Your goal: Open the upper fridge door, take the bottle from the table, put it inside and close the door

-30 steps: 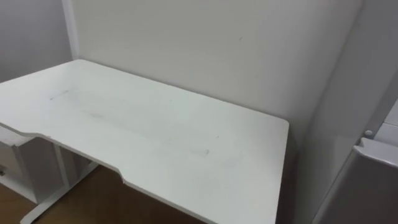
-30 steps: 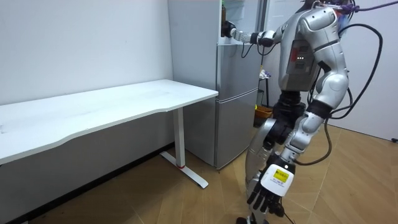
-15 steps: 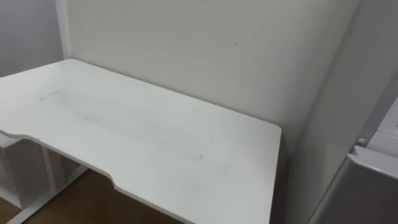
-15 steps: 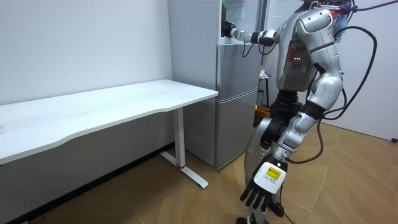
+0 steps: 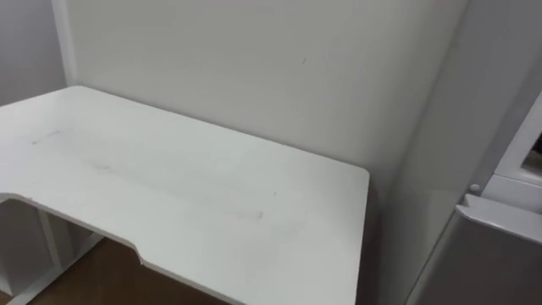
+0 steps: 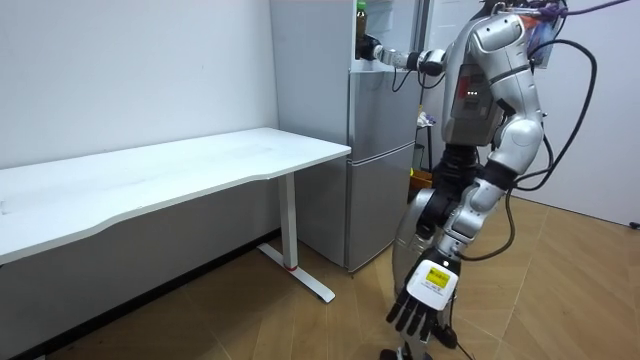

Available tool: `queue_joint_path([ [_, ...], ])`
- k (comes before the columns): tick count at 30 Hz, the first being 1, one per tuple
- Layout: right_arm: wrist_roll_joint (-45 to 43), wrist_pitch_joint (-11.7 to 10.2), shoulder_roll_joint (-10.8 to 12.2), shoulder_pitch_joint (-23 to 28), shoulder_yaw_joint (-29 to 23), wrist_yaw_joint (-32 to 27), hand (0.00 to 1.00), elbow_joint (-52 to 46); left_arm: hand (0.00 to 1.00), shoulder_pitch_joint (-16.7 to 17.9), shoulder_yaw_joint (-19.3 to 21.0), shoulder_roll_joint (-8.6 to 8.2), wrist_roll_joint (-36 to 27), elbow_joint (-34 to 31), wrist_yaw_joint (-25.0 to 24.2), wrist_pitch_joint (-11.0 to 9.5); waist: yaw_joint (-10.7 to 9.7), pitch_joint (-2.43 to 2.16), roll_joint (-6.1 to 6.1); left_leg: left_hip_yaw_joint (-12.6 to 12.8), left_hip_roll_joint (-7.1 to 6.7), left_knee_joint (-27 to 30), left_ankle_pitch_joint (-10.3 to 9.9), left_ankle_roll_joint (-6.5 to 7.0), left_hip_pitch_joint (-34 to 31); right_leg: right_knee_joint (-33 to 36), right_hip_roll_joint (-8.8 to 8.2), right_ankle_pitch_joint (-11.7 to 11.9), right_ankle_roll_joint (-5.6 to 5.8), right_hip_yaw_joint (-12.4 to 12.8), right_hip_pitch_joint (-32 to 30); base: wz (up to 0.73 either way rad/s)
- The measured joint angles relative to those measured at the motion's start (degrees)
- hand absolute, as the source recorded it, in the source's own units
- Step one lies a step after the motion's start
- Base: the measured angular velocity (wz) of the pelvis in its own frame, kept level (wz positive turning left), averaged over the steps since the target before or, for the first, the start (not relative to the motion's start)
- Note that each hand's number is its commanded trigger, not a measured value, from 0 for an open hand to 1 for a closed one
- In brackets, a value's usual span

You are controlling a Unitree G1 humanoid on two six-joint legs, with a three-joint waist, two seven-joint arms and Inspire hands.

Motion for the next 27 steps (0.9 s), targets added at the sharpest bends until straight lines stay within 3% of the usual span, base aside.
queue_joint_path([
  [4,-0.09,-0.04,-0.01,2.10,-0.37,2.21,1.00,-1.23,0.00,0.38,0.62,-0.32,2.40,0.02,-0.17,-0.02,-0.07,-0.27,0.63,0.03,-0.37,-1.79,0.01,0.00,2.68,-0.30,-0.09,-0.36,0.53,-0.05,2.19,0.01],
  [11,-0.06,0.01,-0.01,3.07,-0.42,6.65,1.00,-1.77,0.00,1.42,2.22,-1.20,3.39,0.03,-0.20,-0.03,-1.25,-0.43,0.30,0.49,-0.80,-2.76,0.02,0.05,4.88,-0.95,-0.50,-0.70,0.86,0.22,3.82,-0.02],
  [27,3.02,1.19,-0.11,3.33,-0.39,9.81,1.00,-1.75,0.00,1.94,2.87,-0.97,4.48,0.12,-1.44,-0.04,-0.97,-0.27,-0.17,0.86,-0.62,-4.37,0.05,-0.01,5.88,-0.78,-0.20,-0.70,0.90,0.70,4.23,-0.01],
])
